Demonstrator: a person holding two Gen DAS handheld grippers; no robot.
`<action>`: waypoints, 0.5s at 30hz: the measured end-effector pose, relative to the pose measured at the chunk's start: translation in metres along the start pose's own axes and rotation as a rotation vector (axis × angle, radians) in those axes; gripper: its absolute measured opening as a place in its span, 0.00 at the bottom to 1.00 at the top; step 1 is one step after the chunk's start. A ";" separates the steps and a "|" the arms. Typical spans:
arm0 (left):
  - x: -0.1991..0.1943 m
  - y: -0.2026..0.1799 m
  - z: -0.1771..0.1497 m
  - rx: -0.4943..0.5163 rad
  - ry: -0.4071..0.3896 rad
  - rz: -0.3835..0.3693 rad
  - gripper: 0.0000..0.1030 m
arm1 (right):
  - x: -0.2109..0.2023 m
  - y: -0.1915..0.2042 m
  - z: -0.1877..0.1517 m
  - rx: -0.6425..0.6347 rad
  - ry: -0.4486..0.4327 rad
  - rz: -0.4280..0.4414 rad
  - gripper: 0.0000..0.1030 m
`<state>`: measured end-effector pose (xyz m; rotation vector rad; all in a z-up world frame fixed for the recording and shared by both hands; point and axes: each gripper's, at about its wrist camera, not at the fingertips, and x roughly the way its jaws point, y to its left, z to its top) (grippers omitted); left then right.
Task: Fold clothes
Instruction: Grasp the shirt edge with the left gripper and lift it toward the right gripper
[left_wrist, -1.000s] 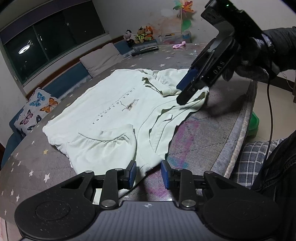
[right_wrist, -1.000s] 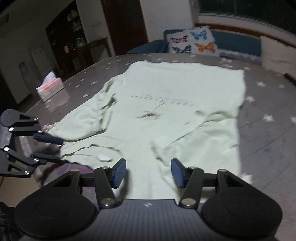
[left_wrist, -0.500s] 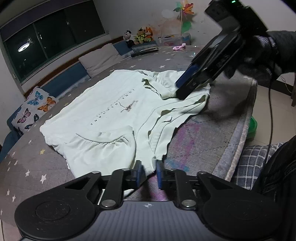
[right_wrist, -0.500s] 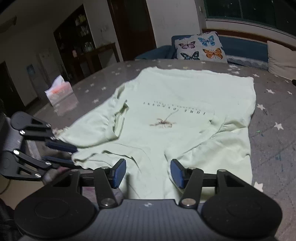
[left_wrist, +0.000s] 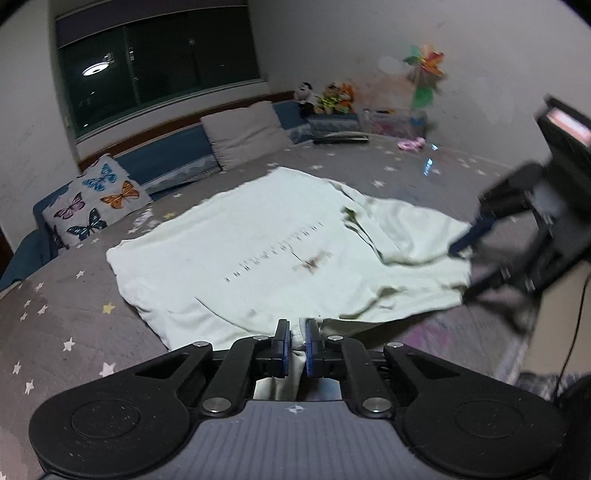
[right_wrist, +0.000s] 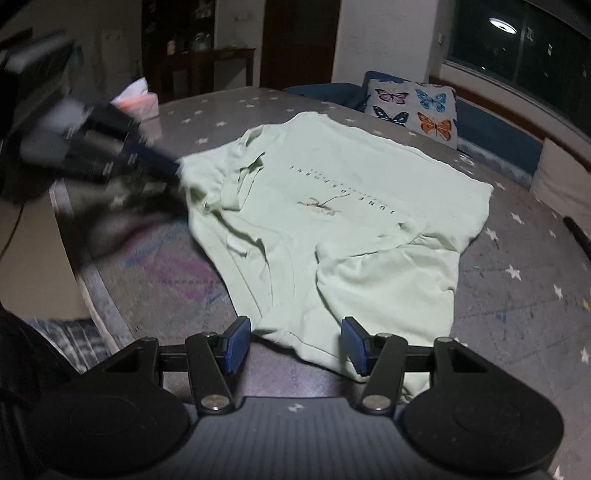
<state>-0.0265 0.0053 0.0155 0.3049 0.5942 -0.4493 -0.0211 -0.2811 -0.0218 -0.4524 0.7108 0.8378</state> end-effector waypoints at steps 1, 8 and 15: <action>0.002 0.003 0.002 -0.005 -0.002 0.003 0.08 | 0.002 0.001 -0.001 -0.013 0.002 -0.003 0.54; 0.021 0.021 0.016 -0.050 0.013 0.002 0.08 | -0.002 0.004 -0.003 -0.075 -0.002 -0.036 0.54; 0.029 0.032 0.017 -0.086 0.035 -0.025 0.08 | 0.007 -0.009 -0.001 -0.024 -0.021 -0.053 0.48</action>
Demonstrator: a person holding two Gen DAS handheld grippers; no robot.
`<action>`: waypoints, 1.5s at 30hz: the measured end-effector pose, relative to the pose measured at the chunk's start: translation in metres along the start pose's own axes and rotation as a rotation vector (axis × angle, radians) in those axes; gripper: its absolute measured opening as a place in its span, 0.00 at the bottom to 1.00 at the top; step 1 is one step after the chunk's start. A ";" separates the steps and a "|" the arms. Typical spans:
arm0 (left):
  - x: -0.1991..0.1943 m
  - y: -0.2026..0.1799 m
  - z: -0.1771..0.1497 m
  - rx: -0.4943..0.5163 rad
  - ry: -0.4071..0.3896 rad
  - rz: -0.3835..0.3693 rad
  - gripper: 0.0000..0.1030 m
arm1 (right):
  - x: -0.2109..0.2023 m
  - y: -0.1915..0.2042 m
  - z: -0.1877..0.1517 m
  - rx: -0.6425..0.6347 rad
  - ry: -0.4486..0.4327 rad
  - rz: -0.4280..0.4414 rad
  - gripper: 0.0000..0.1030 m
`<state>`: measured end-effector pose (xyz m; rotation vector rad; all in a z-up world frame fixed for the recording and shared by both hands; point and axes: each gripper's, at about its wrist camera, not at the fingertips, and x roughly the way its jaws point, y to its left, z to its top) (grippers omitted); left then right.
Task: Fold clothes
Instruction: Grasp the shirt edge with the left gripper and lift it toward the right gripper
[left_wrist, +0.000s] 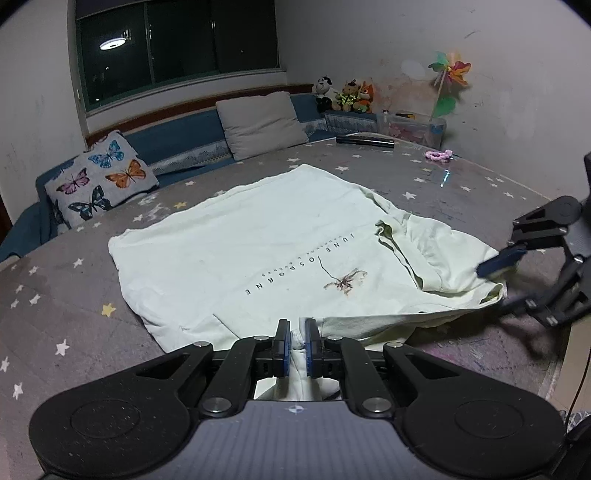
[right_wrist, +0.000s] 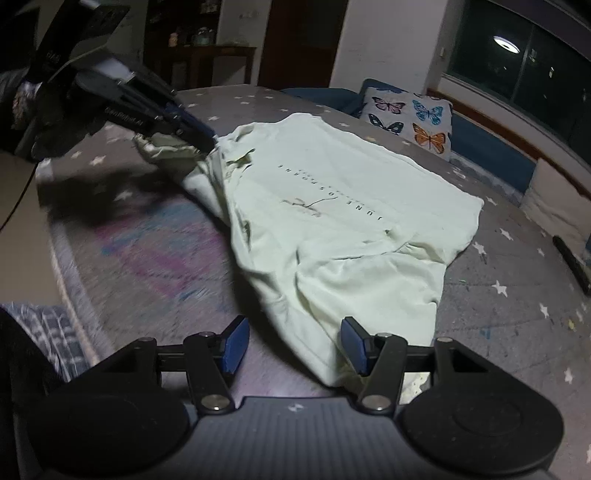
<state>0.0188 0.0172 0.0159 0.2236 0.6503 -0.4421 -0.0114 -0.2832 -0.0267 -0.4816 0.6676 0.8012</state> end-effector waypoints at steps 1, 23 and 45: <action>-0.001 -0.001 -0.002 0.002 0.002 -0.006 0.08 | 0.002 -0.003 0.000 0.014 -0.004 -0.009 0.45; -0.042 -0.056 -0.055 0.216 -0.012 0.072 0.33 | 0.002 -0.025 0.019 0.146 -0.053 -0.003 0.05; -0.022 -0.061 -0.066 0.325 0.002 0.161 0.10 | -0.014 -0.038 0.059 0.166 -0.125 -0.033 0.04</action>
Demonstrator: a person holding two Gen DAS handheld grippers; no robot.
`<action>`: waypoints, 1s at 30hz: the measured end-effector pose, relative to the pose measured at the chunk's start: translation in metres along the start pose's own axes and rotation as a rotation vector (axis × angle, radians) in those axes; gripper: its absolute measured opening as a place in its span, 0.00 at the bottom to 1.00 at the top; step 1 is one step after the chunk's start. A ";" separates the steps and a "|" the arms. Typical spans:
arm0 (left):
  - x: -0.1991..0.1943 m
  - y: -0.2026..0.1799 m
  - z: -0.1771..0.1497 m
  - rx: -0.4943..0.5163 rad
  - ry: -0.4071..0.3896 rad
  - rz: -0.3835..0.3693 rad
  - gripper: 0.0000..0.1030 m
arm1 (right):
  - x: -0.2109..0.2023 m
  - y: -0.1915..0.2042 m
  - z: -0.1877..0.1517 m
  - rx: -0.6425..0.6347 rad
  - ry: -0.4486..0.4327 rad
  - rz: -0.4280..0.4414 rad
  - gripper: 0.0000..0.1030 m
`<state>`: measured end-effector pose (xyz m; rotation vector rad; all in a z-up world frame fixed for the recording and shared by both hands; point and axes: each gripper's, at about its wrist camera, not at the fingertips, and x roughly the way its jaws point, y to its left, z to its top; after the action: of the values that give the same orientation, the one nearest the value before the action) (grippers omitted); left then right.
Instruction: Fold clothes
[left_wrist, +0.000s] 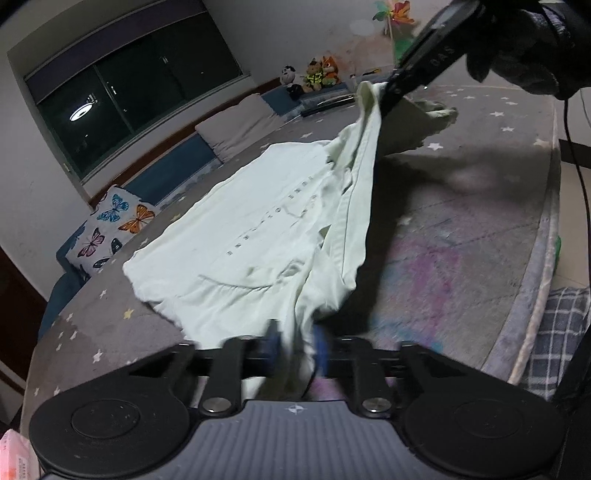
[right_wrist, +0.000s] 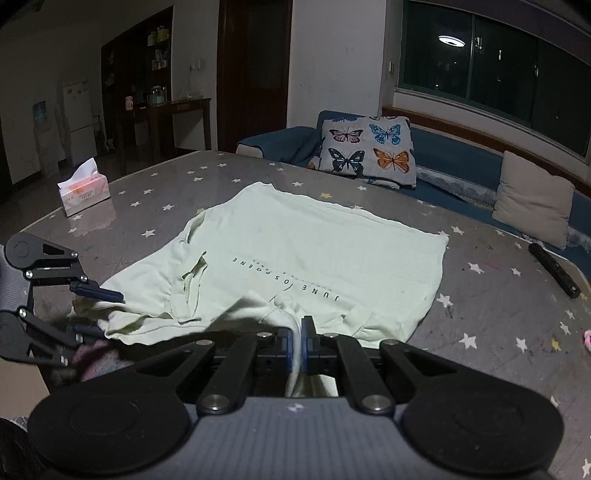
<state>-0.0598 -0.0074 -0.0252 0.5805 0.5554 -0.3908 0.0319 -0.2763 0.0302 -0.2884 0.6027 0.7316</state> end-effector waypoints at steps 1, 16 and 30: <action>-0.002 0.003 -0.001 -0.003 -0.004 0.005 0.09 | 0.000 0.000 -0.001 0.001 0.001 0.000 0.04; -0.096 0.034 0.025 -0.021 -0.090 -0.020 0.07 | -0.075 0.024 -0.015 -0.056 -0.053 0.049 0.02; -0.024 0.120 0.065 -0.091 -0.097 0.077 0.07 | -0.023 -0.010 0.073 -0.116 -0.089 0.044 0.02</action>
<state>0.0048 0.0505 0.0826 0.4911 0.4542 -0.3174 0.0555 -0.2637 0.1023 -0.3490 0.4842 0.8187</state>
